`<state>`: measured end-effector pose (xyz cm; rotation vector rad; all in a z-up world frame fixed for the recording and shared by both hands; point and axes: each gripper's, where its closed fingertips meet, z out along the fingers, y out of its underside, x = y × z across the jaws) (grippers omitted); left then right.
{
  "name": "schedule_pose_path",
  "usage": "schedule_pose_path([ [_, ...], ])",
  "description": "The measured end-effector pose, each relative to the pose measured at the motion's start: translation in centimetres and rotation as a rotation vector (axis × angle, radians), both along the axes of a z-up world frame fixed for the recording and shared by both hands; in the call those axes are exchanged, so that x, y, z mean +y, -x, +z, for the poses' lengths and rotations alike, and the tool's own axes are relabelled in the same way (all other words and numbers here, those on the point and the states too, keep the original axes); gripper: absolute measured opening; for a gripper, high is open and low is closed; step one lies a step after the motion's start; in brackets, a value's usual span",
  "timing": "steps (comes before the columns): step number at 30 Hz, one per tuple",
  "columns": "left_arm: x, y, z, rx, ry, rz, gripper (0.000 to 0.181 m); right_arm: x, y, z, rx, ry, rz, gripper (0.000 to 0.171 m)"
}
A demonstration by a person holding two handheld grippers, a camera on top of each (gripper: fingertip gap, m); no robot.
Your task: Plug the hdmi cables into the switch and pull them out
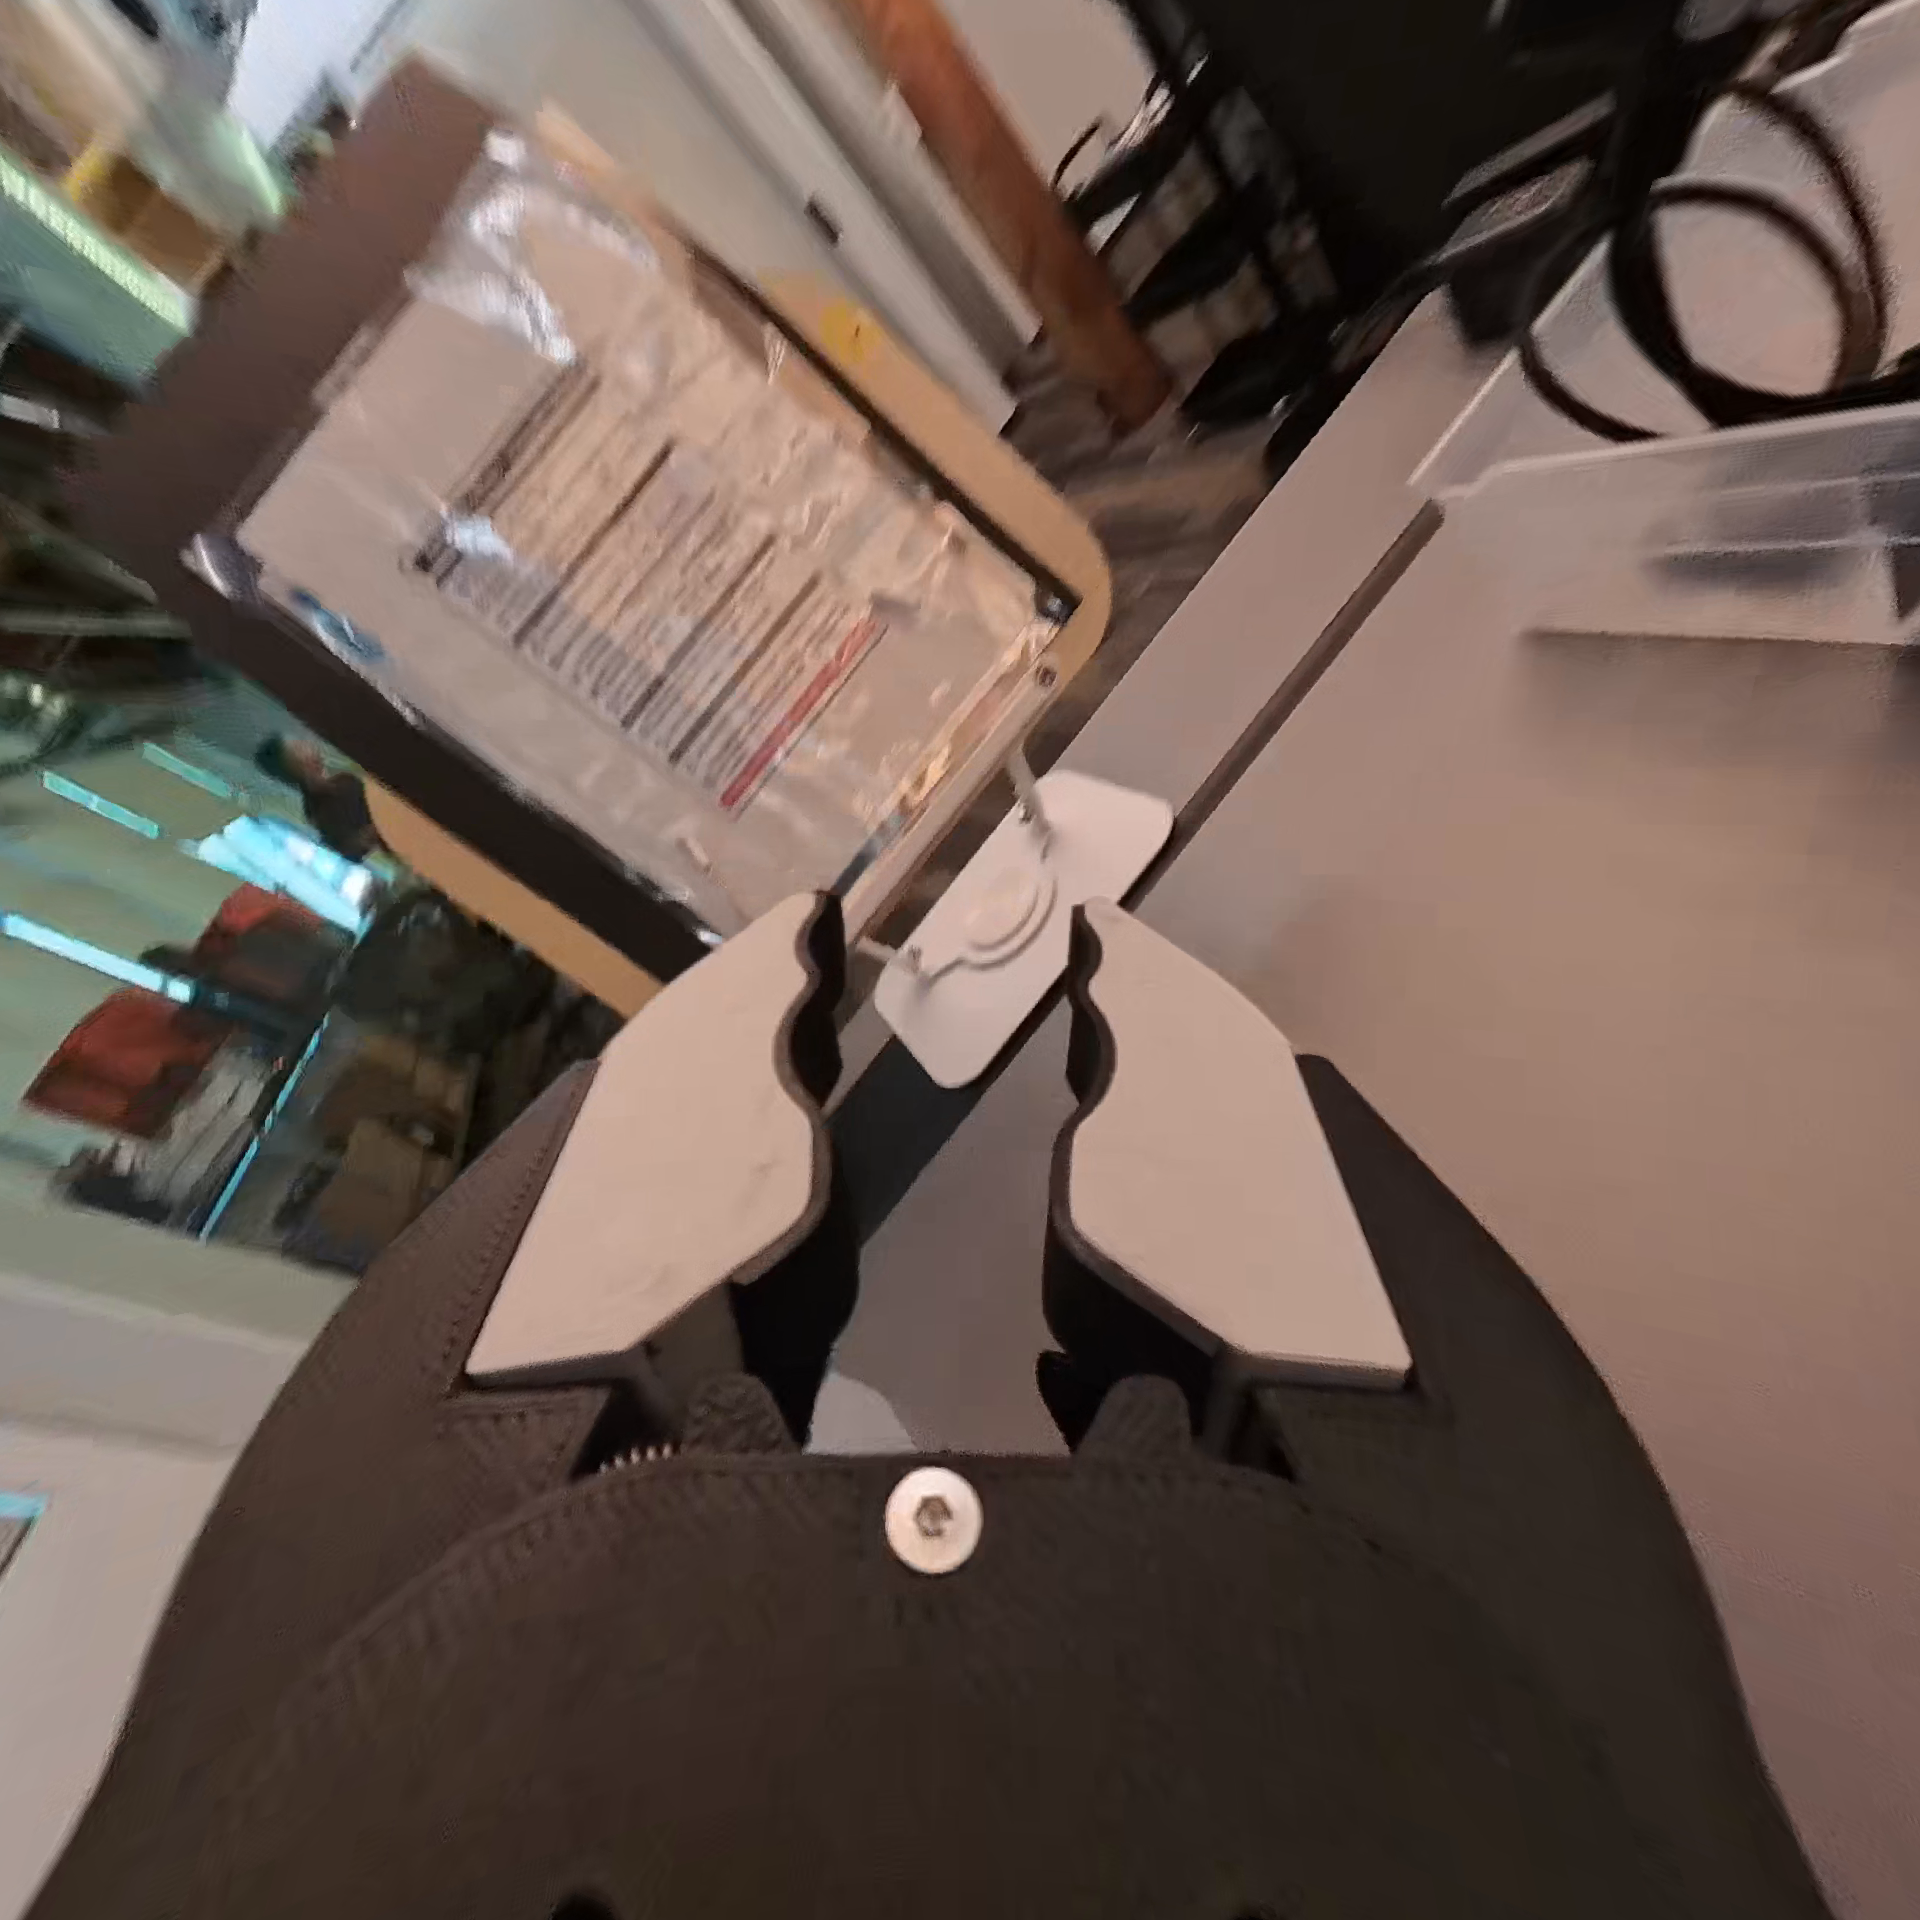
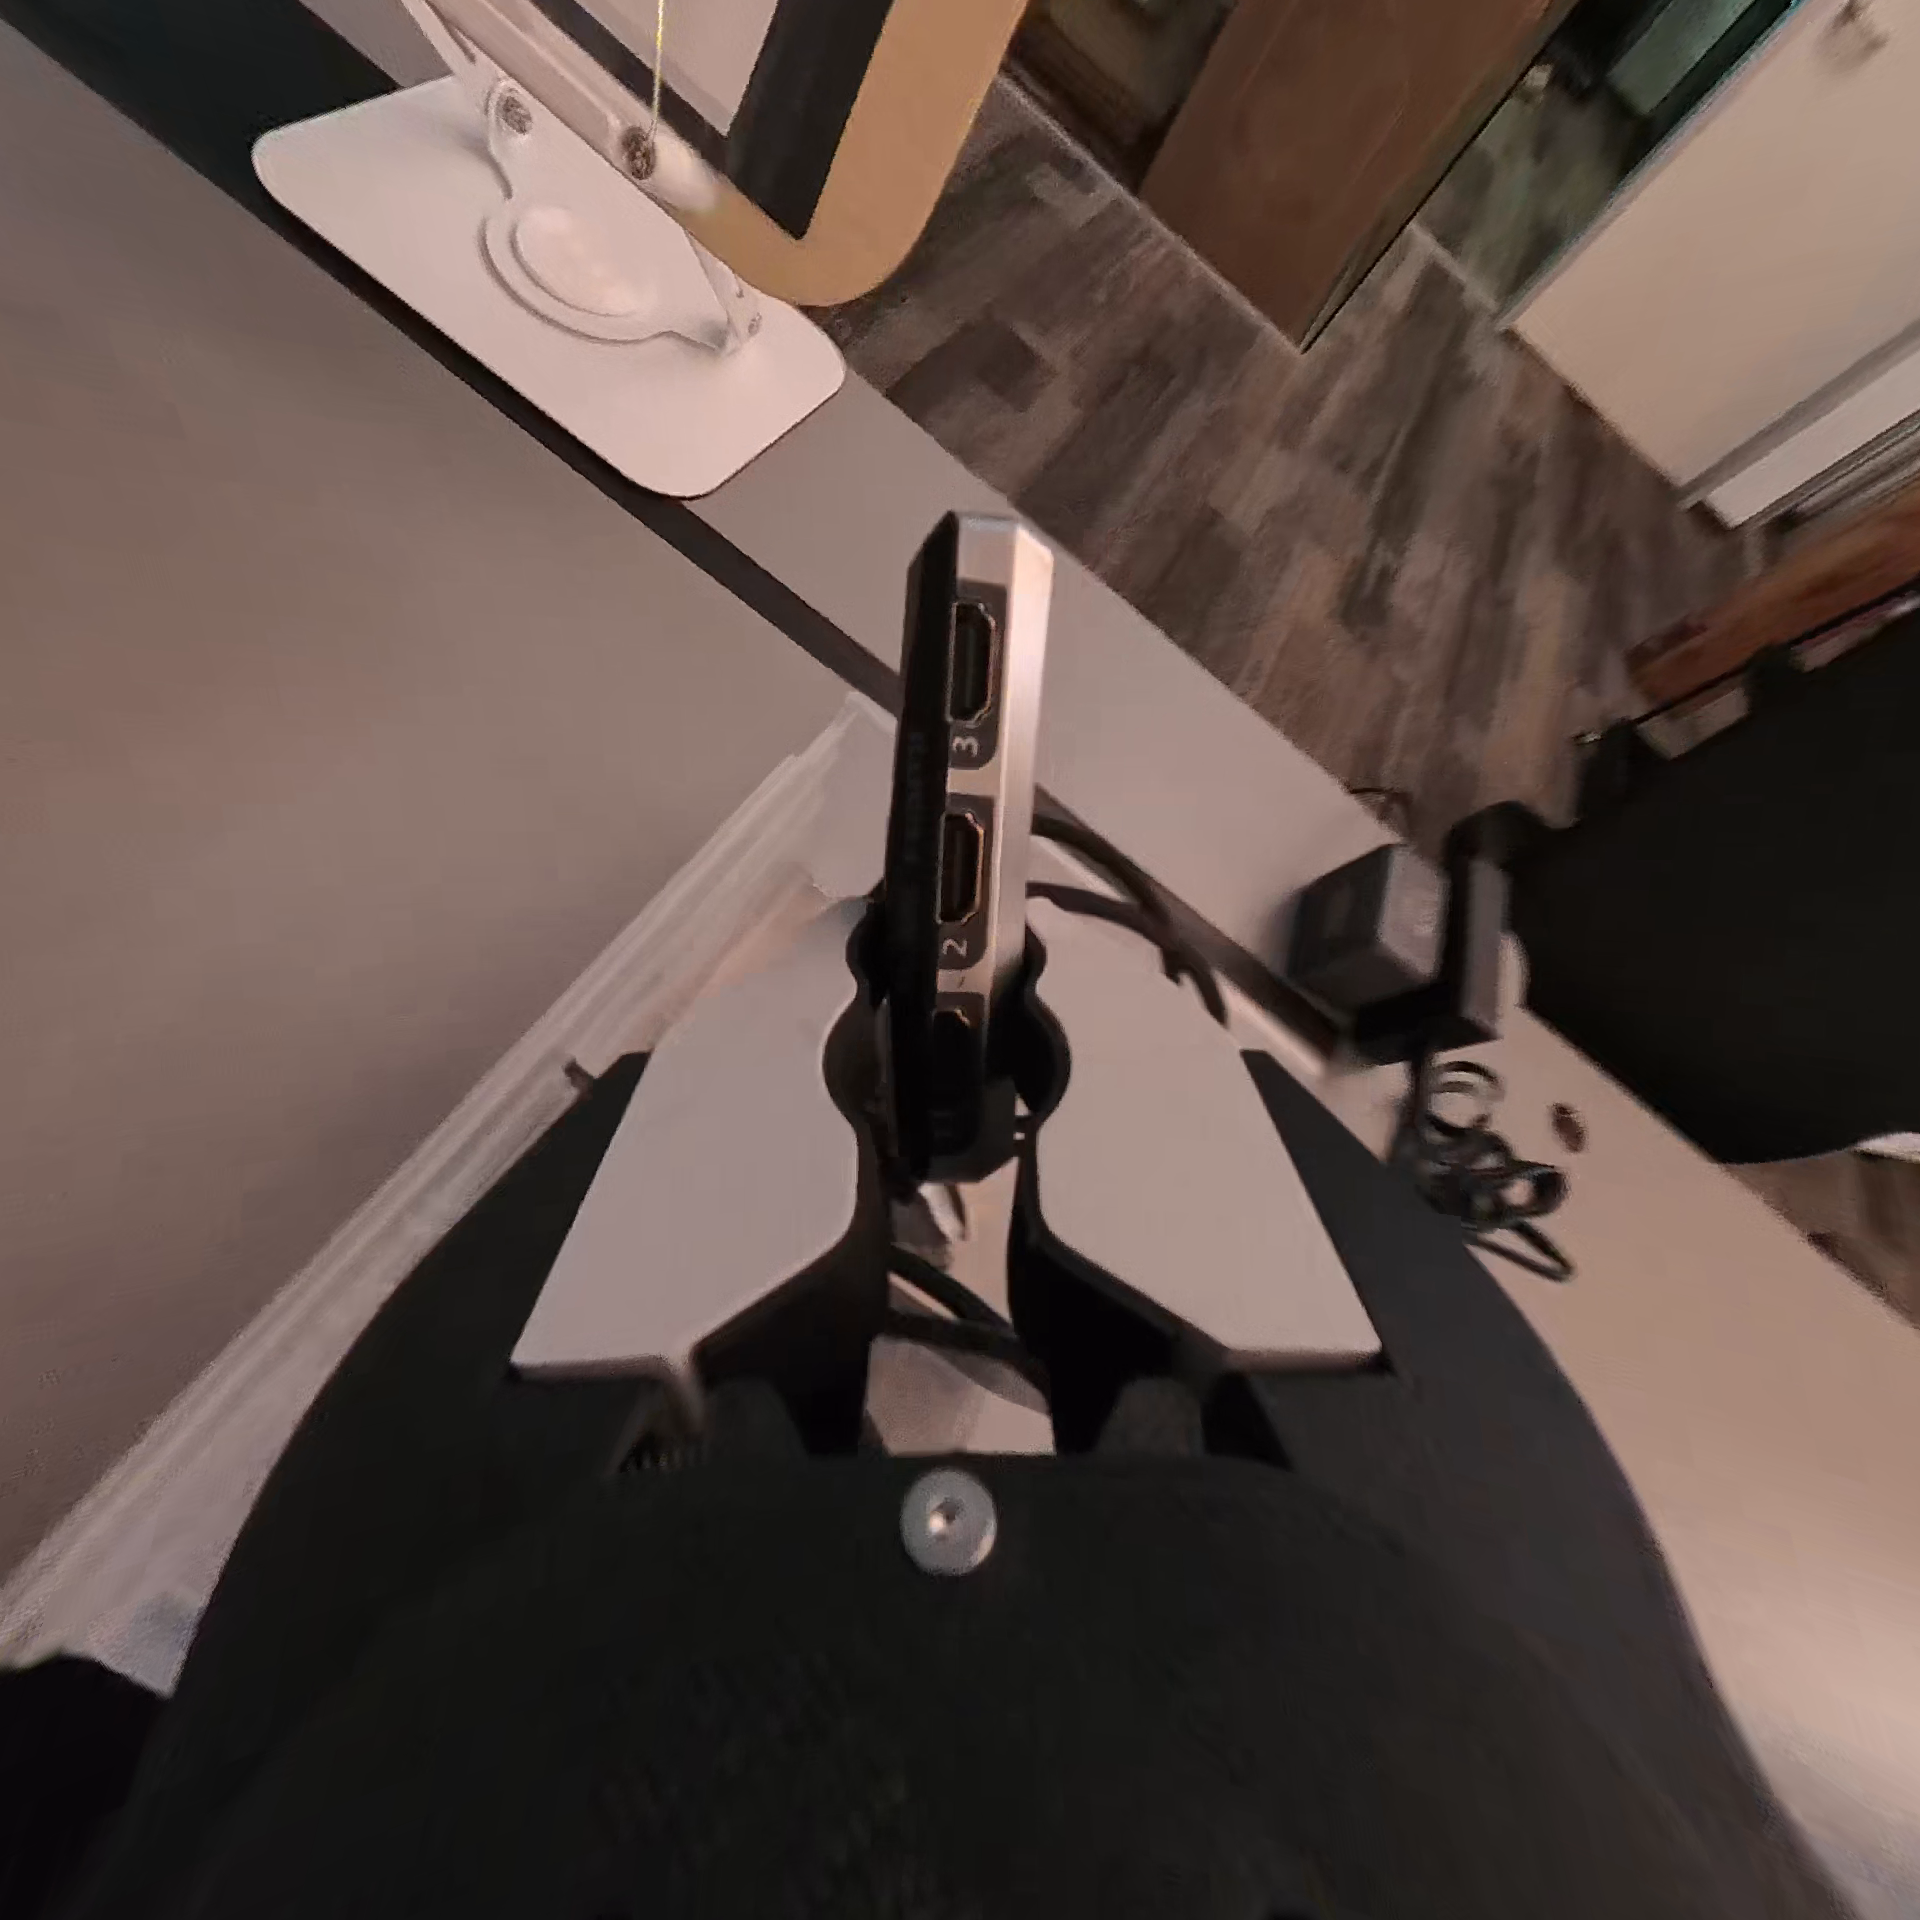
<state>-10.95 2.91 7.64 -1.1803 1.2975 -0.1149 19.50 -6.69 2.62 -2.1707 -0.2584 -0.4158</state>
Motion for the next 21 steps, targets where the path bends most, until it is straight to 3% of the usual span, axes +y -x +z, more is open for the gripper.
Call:
schedule_pose_path([
  [5,1.9,-0.8,-2.7,0.042,0.063,0.065,0.042,2.3,1.4,-5.1,0.294,0.145,-0.064,0.023],
  [10,1.9,-1.0,-3.2,0.064,0.048,0.068,0.041,3.0,0.8,-7.3,0.563,0.137,-0.154,0.023],
  [18,1.6,-1.3,-3.4,0.062,0.073,0.049,0.040,2.5,0.7,-9.1,0.715,0.179,-0.141,0.023],
  [21,1.5,-1.5,-3.7,0.079,0.065,0.050,0.041,2.4,1.0,-9.2,0.676,0.188,-0.086,0.025],
])
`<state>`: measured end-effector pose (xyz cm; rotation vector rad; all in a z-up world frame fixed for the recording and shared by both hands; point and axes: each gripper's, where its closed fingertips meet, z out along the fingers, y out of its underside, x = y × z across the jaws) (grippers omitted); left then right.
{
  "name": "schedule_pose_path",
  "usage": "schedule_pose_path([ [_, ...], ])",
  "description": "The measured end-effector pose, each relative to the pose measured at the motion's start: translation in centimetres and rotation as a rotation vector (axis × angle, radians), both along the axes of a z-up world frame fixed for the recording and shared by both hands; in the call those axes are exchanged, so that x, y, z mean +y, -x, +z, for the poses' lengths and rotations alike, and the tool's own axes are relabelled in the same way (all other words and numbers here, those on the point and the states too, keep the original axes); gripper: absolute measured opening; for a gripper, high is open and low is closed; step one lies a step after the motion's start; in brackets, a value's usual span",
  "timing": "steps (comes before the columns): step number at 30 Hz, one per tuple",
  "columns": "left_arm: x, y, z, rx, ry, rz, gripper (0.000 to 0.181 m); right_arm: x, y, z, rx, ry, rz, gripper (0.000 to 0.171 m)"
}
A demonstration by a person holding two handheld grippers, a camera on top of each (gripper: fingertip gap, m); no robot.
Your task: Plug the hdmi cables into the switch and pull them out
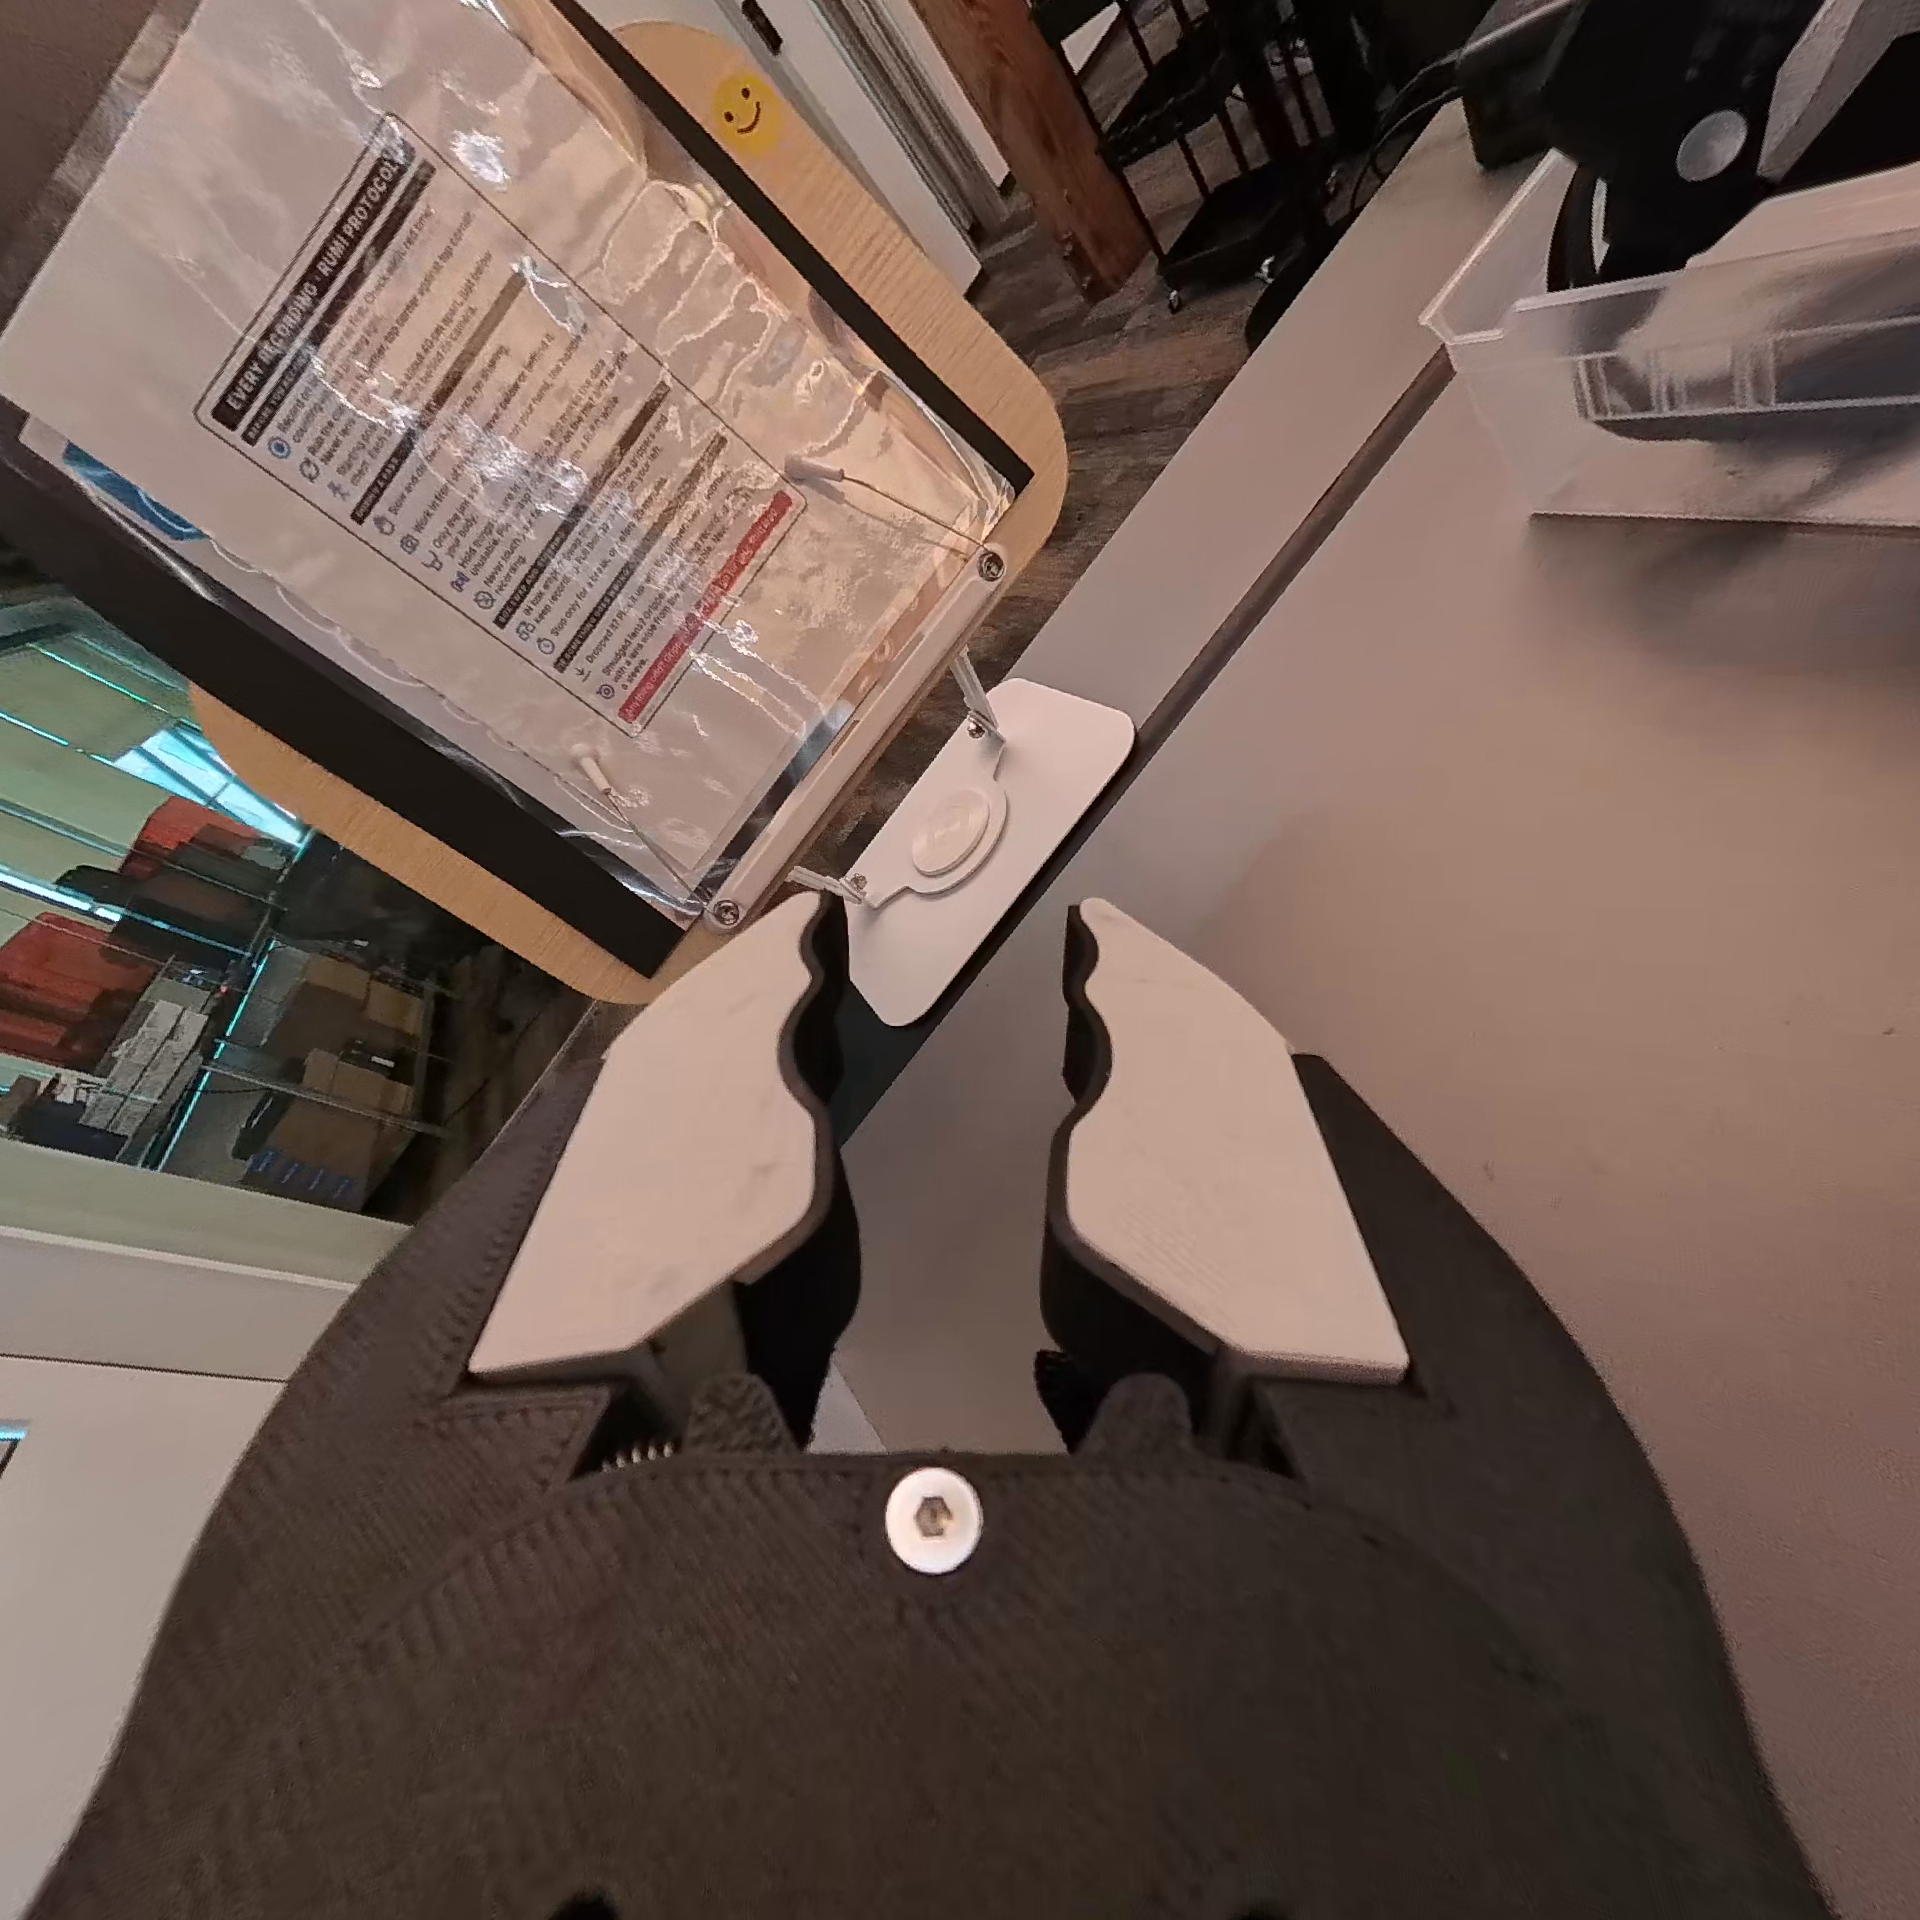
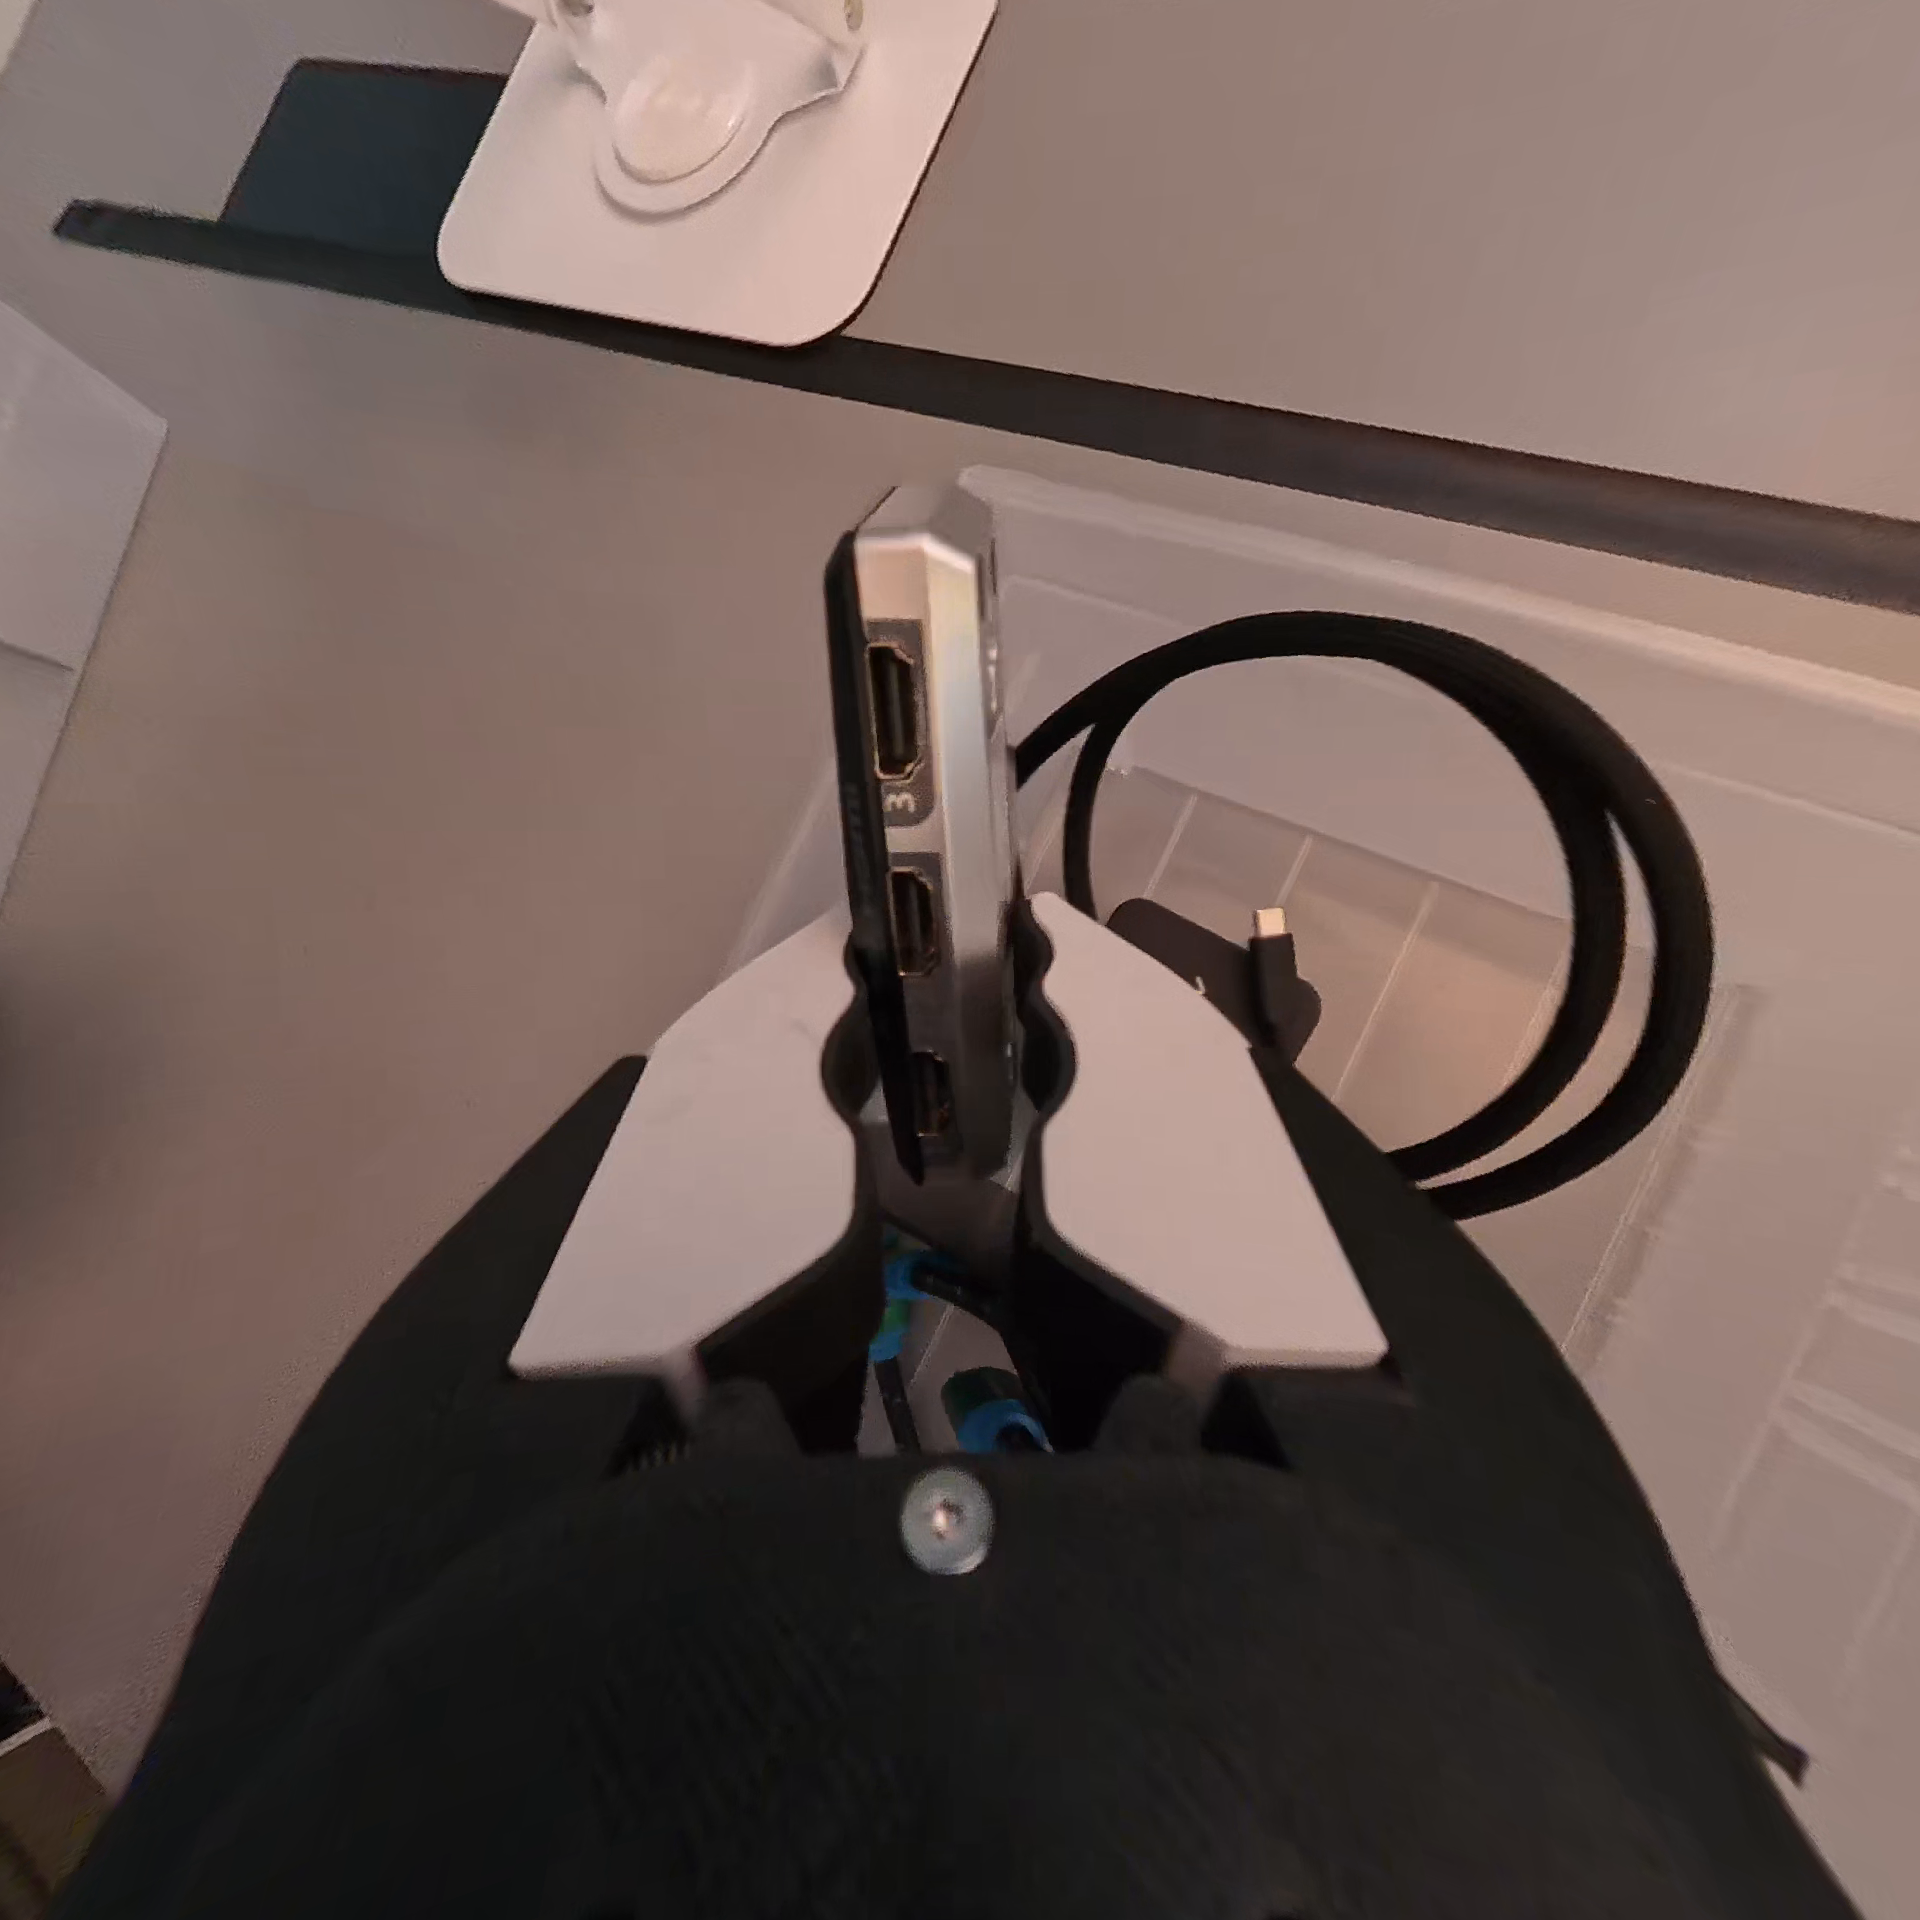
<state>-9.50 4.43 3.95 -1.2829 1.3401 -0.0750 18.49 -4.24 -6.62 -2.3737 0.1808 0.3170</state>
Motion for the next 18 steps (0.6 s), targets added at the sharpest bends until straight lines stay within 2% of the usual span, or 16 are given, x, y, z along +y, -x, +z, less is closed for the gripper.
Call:
schedule_pose_path([
  [3,-0.2,-0.1,-0.2,0.016,-0.010,-0.001,0.041,-0.2,1.5,0.0,0.008,0.030,0.085,0.033],
  [6,-0.2,0.1,0.1,0.016,-0.011,0.002,0.042,-0.7,2.6,0.3,0.036,0.084,0.142,0.049],
  [9,-0.1,0.8,1.2,-0.016,-0.001,0.006,0.043,-1.5,2.9,2.2,0.076,0.061,0.135,0.047],
  [13,0.7,3.0,3.6,-0.077,0.004,0.037,0.044,-2.9,2.4,7.2,0.038,-0.100,0.114,0.043],
  [18,2.5,7.5,6.6,-0.162,0.025,0.113,0.044,-7.0,0.6,16.0,-0.262,-0.456,0.064,0.040],
])
